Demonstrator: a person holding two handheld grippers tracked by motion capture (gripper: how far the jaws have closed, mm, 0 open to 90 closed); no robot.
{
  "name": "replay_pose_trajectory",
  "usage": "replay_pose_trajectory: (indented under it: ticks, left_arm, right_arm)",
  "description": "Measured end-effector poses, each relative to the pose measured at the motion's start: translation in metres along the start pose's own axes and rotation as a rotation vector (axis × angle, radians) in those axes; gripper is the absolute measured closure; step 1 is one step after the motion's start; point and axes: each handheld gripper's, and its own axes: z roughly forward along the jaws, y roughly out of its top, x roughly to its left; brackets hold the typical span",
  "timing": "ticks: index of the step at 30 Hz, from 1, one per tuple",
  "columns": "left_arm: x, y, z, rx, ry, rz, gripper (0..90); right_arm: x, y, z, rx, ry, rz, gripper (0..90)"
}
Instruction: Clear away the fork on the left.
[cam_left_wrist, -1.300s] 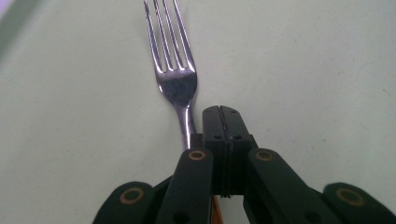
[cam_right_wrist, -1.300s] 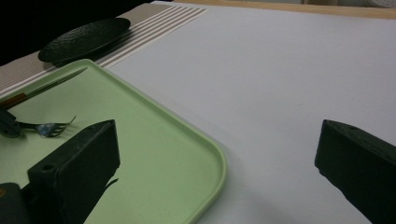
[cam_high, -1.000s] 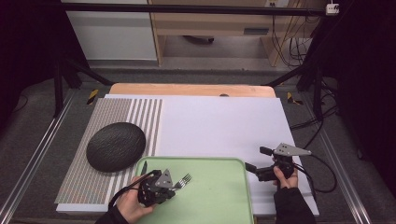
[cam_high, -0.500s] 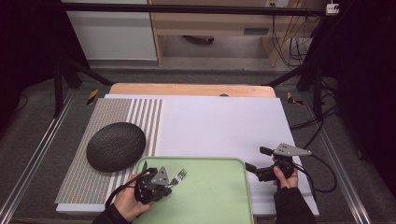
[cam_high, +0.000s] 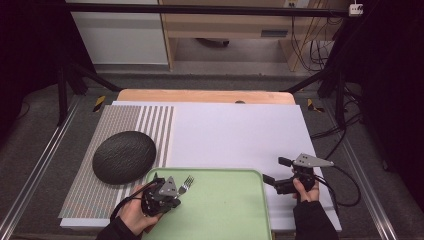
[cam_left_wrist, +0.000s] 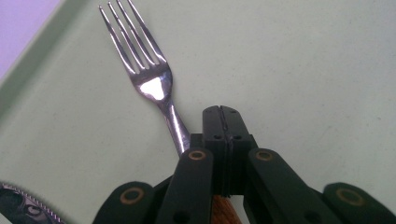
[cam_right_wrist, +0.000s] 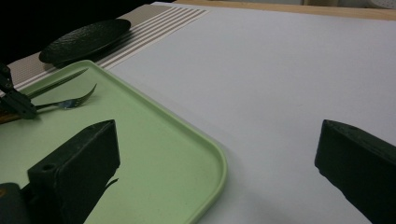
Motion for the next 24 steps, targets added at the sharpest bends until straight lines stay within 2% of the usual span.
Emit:
replay_pose_trajectory:
  ticks: [24]
  left_arm:
    - [0.009, -0.012, -0.006, -0.005, 0.023, -0.007, 89.8]
  right_arm:
    - [0.0, 0.0, 0.001, 0.003, -0.001, 0.001, 0.6]
